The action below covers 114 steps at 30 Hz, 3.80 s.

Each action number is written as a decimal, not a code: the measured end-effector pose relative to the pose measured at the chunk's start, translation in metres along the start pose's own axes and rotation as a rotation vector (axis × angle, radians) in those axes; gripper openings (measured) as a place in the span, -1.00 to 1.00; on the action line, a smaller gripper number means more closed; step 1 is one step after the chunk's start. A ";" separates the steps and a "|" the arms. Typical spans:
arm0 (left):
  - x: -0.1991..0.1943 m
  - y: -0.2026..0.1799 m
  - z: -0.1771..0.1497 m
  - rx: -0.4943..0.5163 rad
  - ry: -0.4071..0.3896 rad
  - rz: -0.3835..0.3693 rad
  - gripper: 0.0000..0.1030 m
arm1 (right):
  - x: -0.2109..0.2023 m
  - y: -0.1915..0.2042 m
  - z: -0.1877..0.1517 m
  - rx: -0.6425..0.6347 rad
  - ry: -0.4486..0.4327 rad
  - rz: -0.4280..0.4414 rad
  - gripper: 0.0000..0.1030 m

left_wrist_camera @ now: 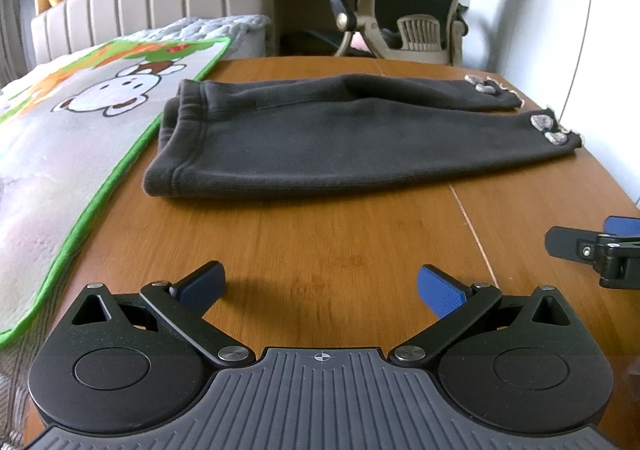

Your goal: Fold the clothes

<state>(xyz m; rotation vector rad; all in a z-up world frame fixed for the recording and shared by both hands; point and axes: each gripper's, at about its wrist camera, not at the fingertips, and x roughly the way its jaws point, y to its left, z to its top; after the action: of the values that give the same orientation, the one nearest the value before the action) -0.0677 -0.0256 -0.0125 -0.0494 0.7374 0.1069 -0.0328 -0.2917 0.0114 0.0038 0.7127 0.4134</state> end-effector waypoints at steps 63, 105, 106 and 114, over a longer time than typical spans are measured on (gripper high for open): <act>0.107 0.167 0.137 -0.448 0.031 -0.115 0.81 | 0.060 -0.088 0.133 0.066 -0.104 0.049 -0.18; -0.046 0.149 0.053 -0.295 -0.212 -0.211 -0.35 | -0.011 -0.130 0.107 0.131 -0.212 0.127 -0.88; -0.048 0.152 0.045 -0.302 -0.202 -0.200 -0.35 | -0.013 -0.135 0.099 0.159 -0.196 0.135 -0.88; -0.028 0.166 0.065 -0.365 -0.187 -0.228 0.49 | -0.016 -0.144 0.073 0.218 -0.163 0.126 -0.86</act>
<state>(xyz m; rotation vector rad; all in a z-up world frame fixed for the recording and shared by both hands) -0.0640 0.1422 0.0528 -0.4643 0.5140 0.0263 0.0555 -0.4202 0.0560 0.2859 0.5952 0.4485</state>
